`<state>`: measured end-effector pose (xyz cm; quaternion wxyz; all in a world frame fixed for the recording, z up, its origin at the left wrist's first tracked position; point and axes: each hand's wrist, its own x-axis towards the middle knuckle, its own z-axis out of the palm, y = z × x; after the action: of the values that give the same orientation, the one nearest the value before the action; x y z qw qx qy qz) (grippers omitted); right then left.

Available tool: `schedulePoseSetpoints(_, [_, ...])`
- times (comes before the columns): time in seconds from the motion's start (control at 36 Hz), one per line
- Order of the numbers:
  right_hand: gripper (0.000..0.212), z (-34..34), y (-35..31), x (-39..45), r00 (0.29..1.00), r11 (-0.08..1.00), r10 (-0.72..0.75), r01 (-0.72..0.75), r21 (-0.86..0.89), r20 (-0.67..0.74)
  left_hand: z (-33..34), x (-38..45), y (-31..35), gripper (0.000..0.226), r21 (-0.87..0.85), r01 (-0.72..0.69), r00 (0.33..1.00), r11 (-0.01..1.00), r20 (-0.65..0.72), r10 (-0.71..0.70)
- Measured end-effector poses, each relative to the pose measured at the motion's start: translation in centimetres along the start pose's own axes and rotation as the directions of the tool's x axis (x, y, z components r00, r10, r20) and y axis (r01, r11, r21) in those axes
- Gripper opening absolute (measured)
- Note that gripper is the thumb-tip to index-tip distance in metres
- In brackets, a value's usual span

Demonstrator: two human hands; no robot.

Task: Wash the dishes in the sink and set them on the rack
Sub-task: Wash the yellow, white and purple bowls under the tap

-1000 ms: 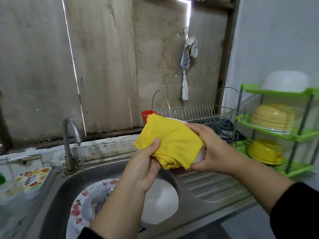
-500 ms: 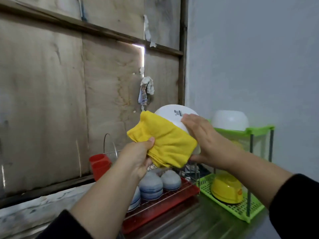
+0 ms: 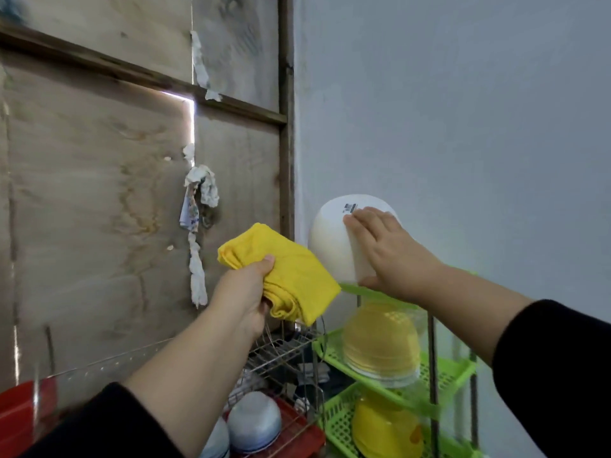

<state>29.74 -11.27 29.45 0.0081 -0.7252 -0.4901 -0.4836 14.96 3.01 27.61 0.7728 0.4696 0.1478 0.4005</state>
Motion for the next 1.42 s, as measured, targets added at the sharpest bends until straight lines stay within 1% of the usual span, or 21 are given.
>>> schedulePoseSetpoints(0.08, [0.112,0.6,1.2,0.6,0.994,0.998,0.051,-0.048,-0.032,0.095,1.0,1.8,-0.9,0.041,-0.016,0.012,1.000,1.000,-0.015,-0.013])
schedulePoseSetpoints(0.17, [0.107,1.8,2.6,0.9,0.972,0.994,0.105,-0.103,-0.020,0.208,2.0,4.0,-1.8,0.042,-0.020,0.019,1.000,1.000,-0.010,-0.020])
schedulePoseSetpoints(0.28, [0.103,3.4,3.7,1.4,0.959,0.991,0.134,-0.135,-0.015,0.250,3.1,6.4,-2.9,0.045,-0.010,0.003,1.000,1.000,-0.017,-0.003])
schedulePoseSetpoints(0.42, [0.098,4.7,4.8,2.0,0.935,0.979,0.169,-0.195,0.055,0.313,4.3,8.6,-4.3,0.043,-0.004,0.001,1.000,1.000,-0.016,-0.001])
schedulePoseSetpoints(0.53, [0.097,4.5,5.3,2.3,0.902,0.959,0.170,-0.244,0.144,0.397,4.8,9.7,-5.0,0.042,-0.003,0.008,1.000,1.000,-0.021,-0.008])
schedulePoseSetpoints(0.67, [0.098,4.9,5.6,2.5,0.858,0.941,0.167,-0.286,0.181,0.486,5.0,10.4,-5.3,0.045,0.009,0.003,1.000,1.000,-0.023,-0.002])
schedulePoseSetpoints(0.83, [0.095,4.8,5.5,2.3,0.844,0.939,0.164,-0.292,0.180,0.511,4.8,10.2,-5.3,0.045,0.012,0.001,1.000,1.000,-0.012,-0.001])
schedulePoseSetpoints(0.92, [0.085,4.7,5.0,2.1,0.845,0.946,0.171,-0.285,0.154,0.507,4.8,9.5,-5.3,0.044,0.000,-0.008,1.000,1.000,0.010,0.008])
schedulePoseSetpoints(0.97, [0.074,4.6,4.5,1.9,0.850,0.943,0.178,-0.291,0.159,0.496,4.7,8.9,-5.2,0.037,-0.010,-0.025,0.999,1.000,0.042,0.025])
schedulePoseSetpoints(1.03, [0.063,4.3,3.8,1.7,0.875,0.929,0.173,-0.298,0.219,0.453,4.6,8.1,-4.9,0.031,-0.016,-0.047,0.996,0.999,0.079,0.048])
schedulePoseSetpoints(1.08, [0.054,4.0,2.9,1.6,0.906,0.899,0.159,-0.297,0.322,0.392,4.5,7.3,-4.7,0.024,-0.011,-0.069,0.991,0.998,0.115,0.070])
schedulePoseSetpoints(1.14, [0.048,3.4,1.6,1.6,0.926,0.842,0.160,-0.308,0.443,0.341,4.0,6.1,-4.2,0.016,-0.001,-0.098,0.985,0.995,0.141,0.097])
schedulePoseSetpoints(1.19, [0.042,2.7,0.1,1.7,0.935,0.760,0.202,-0.338,0.556,0.292,3.3,4.9,-3.7,0.012,0.014,-0.123,0.980,0.992,0.158,0.120])
schedulePoseSetpoints(1.22, [0.040,2.3,-0.6,1.7,0.928,0.698,0.238,-0.369,0.614,0.287,2.9,4.4,-3.5,0.011,0.027,-0.138,0.977,0.990,0.165,0.132])
schedulePoseSetpoints(1.25, [0.040,1.7,-1.5,1.7,0.909,0.612,0.282,-0.417,0.673,0.307,2.4,3.8,-3.3,0.011,0.041,-0.151,0.975,0.988,0.171,0.142])
schedulePoseSetpoints(1.28, [0.042,1.2,-2.3,1.6,0.878,0.493,0.318,-0.476,0.728,0.358,1.9,3.2,-3.1,0.012,0.050,-0.169,0.971,0.984,0.181,0.157])
schedulePoseSetpoints(1.31, [0.045,0.9,-3.1,1.4,0.841,0.344,0.329,-0.531,0.775,0.430,1.3,2.5,-2.9,0.015,0.059,-0.178,0.968,0.982,0.187,0.165])
schedulePoseSetpoints(1.36, [0.052,0.2,-4.9,0.7,0.770,0.007,0.250,-0.608,0.794,0.587,-0.1,1.1,-2.6,0.023,0.083,-0.188,0.967,0.979,0.190,0.169])
schedulePoseSetpoints(1.39, [0.055,0.1,-5.6,0.5,0.744,-0.137,0.199,-0.624,0.769,0.638,-0.8,0.6,-2.6,0.027,0.099,-0.196,0.967,0.976,0.185,0.176])
schedulePoseSetpoints(1.42, [0.054,-0.2,-6.8,0.2,0.732,-0.246,0.159,-0.621,0.744,0.663,-1.9,-0.4,-2.3,0.033,0.130,-0.201,0.969,0.971,0.170,0.178])
